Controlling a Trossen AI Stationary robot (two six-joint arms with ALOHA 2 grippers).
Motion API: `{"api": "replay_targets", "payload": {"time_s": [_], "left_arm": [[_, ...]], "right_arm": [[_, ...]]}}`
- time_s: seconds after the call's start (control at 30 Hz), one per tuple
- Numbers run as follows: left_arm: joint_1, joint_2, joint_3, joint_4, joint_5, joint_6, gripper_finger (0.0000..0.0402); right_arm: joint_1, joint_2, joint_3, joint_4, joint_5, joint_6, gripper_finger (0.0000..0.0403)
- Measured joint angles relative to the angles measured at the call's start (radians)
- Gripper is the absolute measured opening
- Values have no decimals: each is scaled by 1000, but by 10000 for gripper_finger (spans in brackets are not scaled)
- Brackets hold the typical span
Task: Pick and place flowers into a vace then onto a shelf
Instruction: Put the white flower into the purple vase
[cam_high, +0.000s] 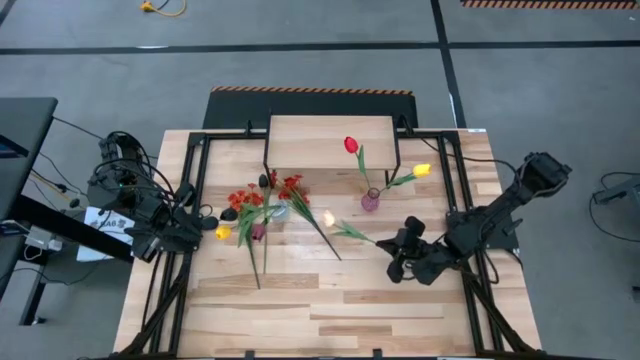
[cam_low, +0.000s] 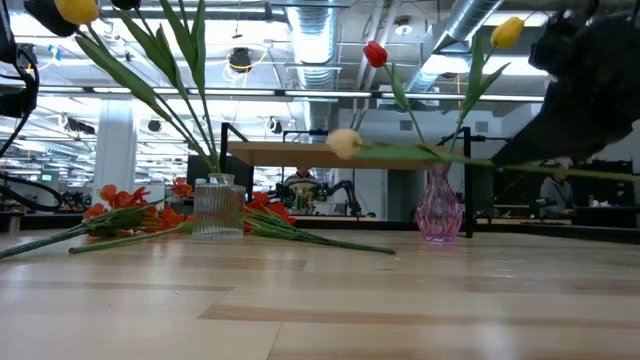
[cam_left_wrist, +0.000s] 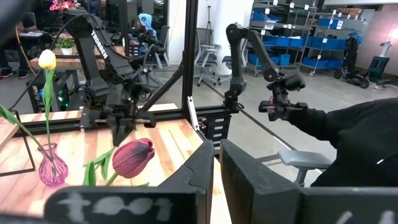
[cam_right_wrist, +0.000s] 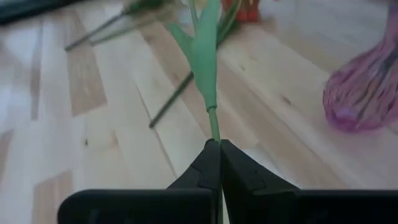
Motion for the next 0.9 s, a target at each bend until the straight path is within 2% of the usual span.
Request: {"api": "replay_targets", "payload": {"time_s": [0.2,0.5,0.77,0.9], "left_arm": [[0,0,0,0,0,0,16],[0,0,0,-1,0,0,16],[0,0,0,-6,-1,1,16],[0,0,0,-5,-3,8,16]], "right_arm": [[47,-35,2,159,86,-190,0],[73,-46,2,549,158,-625,0],[50,-47,3,968,152,-1030,0],[24,-47,3,1079,81,-1138,0]]}}
